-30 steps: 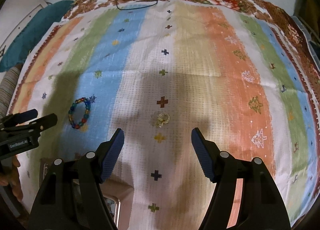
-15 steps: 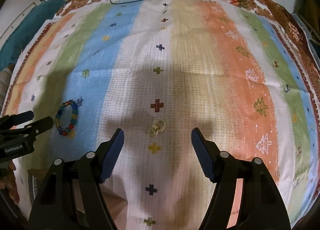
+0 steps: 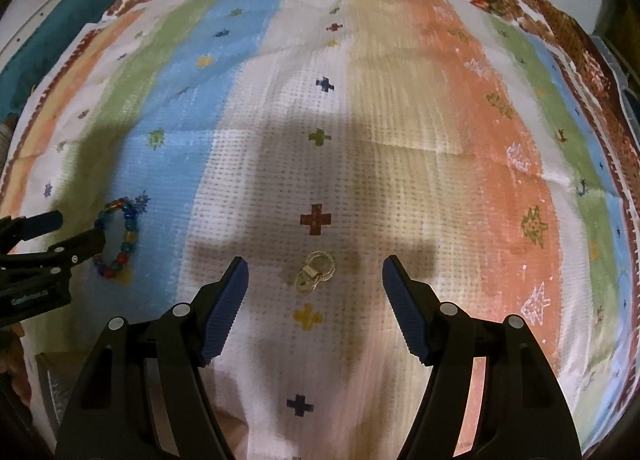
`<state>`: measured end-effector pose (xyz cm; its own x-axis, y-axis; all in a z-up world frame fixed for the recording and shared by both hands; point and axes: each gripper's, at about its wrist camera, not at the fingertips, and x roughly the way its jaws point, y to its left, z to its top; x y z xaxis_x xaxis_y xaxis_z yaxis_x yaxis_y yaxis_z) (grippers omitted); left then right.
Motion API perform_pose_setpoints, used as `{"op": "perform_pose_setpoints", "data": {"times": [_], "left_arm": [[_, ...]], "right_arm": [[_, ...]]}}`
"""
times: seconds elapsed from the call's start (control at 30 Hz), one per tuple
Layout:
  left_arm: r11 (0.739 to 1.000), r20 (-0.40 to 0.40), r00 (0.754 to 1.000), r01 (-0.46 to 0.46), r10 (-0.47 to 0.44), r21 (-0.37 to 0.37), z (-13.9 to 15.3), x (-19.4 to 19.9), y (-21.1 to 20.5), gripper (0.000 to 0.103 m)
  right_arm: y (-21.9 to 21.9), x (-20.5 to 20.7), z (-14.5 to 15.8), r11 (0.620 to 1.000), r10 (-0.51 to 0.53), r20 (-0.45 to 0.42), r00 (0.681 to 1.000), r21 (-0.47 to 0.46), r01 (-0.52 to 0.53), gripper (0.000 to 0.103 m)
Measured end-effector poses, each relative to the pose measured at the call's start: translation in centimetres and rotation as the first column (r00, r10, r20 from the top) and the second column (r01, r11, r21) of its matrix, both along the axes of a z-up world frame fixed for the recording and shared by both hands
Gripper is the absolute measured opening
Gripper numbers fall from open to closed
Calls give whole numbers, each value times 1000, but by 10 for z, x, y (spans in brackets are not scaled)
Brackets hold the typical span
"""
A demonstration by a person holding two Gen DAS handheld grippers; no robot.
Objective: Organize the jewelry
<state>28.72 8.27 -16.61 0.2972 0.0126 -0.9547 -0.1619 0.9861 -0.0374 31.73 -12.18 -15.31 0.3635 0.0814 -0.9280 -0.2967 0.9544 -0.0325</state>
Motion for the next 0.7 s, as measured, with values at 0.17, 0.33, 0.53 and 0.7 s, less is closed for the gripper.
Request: {"op": "perform_pose_setpoints", "data": {"times": [0.17,0.33,0.53,0.7], "left_arm": [[1000,-17,1000,16,-15,11,-8,7,1,72],[1000,-32,999,18,-18,16,-16,11,4,63],[999,-17,999,43,-42,29,-17,9,2,38],[998,-22,998,51,-51,20,-16,10,-5,9]], "right_arm": [[2,7,-8,1000,1,-12,1000,-7,-1,59],[4,11,-17,1000,-1,-28,1000,-20,0,55],[-1,13,-17,1000,-1,-23,1000,-18,1,30],[-7,14,-18,1000,1,-27,1000,-6,-1,15]]}}
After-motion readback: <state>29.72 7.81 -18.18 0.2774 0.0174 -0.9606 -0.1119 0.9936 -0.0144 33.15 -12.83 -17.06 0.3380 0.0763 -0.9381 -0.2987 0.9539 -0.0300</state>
